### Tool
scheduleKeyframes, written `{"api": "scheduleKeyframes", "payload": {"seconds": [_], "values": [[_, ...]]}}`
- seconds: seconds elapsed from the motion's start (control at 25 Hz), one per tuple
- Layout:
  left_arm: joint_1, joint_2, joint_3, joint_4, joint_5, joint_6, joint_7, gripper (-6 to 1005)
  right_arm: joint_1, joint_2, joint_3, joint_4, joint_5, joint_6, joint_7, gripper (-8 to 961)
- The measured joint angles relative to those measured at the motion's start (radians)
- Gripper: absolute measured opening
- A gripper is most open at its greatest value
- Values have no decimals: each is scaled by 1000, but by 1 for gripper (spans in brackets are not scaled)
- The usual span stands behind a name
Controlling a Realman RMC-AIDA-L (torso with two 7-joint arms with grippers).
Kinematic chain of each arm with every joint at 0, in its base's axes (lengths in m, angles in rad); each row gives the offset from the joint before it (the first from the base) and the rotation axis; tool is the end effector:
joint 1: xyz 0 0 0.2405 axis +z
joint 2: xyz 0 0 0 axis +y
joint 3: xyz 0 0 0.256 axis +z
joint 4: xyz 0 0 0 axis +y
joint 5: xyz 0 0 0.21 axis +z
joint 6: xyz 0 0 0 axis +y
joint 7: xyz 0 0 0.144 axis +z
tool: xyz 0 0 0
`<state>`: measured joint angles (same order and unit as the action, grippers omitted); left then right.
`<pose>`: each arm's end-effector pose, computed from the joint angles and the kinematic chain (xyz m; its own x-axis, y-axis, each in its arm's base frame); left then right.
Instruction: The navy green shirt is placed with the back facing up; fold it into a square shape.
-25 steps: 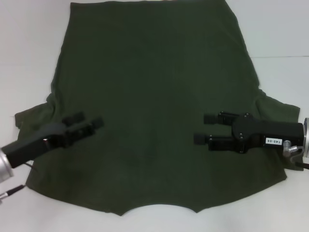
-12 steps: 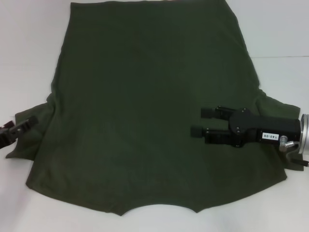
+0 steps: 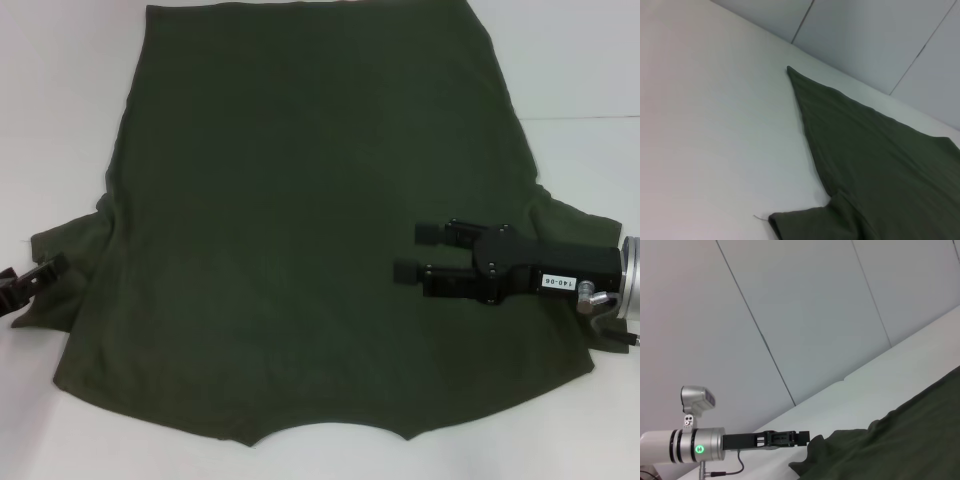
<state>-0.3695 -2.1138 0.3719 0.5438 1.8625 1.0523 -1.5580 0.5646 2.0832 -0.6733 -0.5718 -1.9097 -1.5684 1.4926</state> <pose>-0.3867 0.3142 0.0285 0.2946 0.4958 0.8170 0.9551 -0.1262 -0.2679 0.2452 0.3353 -0.0081 0.6547 -0.4446 -0.6113 -0.5656 -0.8246 -0.0061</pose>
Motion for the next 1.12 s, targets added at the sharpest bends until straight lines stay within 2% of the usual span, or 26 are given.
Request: {"api": "scheduleKeyframes", "payload": {"seconds": [0.16,0.48,0.92,1.12], "values": [[-17,-3,11,-15,0,-35,19,948,0,1,0,2,0,-1,0,900],[-21,-3,96,-20,1,-42,20,921,-3,1,0,3,12,-4,0,899],[-18,-4,104,-15,1,-34,19,883,-2,1,0,3,12,-1,0,899],[-14,4,115,-11,26,-30,-5,866,-5,1,0,3,13,-3,0,899]]}}
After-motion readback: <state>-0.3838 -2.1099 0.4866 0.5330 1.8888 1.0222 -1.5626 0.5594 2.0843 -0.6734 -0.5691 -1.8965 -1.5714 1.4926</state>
